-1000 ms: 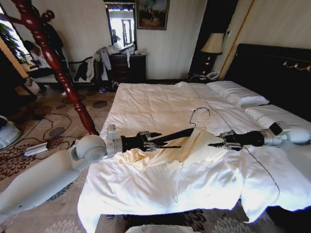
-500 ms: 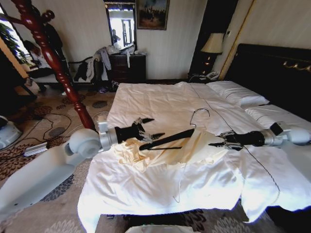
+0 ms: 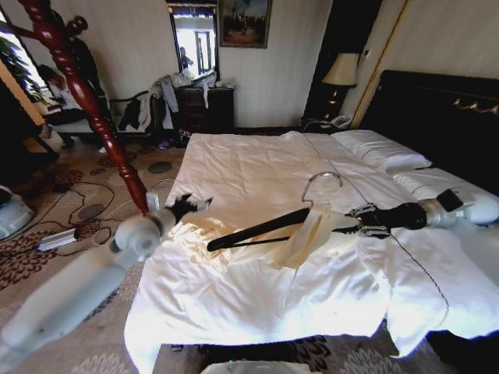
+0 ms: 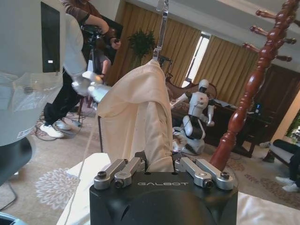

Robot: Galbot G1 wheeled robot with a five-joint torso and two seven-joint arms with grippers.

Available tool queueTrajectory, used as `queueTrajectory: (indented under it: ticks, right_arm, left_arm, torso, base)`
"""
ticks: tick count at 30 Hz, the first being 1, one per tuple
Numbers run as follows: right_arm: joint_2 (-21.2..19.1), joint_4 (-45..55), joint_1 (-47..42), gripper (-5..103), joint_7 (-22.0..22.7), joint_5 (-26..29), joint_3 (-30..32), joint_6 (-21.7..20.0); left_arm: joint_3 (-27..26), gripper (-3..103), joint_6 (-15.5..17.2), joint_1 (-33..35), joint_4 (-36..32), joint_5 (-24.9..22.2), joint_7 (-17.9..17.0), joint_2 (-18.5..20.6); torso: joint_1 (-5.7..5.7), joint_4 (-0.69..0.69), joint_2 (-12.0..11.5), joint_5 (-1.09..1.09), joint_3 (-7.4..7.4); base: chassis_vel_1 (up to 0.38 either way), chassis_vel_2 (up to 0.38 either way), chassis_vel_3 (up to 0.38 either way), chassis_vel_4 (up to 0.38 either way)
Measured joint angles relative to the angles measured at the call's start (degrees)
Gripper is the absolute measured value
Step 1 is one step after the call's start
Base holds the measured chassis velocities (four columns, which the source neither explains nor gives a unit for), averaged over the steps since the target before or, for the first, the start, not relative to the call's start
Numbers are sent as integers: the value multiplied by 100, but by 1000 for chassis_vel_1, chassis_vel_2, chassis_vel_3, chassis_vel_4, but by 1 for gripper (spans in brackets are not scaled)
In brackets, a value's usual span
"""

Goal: Pick up the clothes from the bed and hang them on the clothes hanger.

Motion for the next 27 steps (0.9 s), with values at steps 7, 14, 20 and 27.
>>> queueTrajectory:
  ticks: [7, 14, 20, 27]
  right_arm:
    - [76, -215, 34, 22, 2, -7, -6, 38]
    - [185, -242, 168, 22, 4, -27, -101, 39]
    - [191, -316, 200, 22, 6, -59, -103, 45]
    - [218, -361, 190, 22, 8, -72, -90, 99]
  left_arm:
    - [-483, 99, -1432, 1046, -146, 927, 1479, -179]
    - [-232, 97, -1716, 1357, 4, 1559, 1809, -140]
    - [-106, 97, -1821, 1692, -20, 1852, 1727, -57]
    - [-142, 95, -1980, 2269, -85, 2086, 1497, 53]
  torso:
    - [0, -4, 0, 5, -1]
    - [0, -3, 0, 2, 0]
    - [0, -2, 0, 2, 0]
    - [0, -2, 0, 1, 0]
  base:
    - [0, 0, 0, 0]
    - [0, 0, 0, 0]
    - [0, 0, 0, 0]
    - [0, 0, 0, 0]
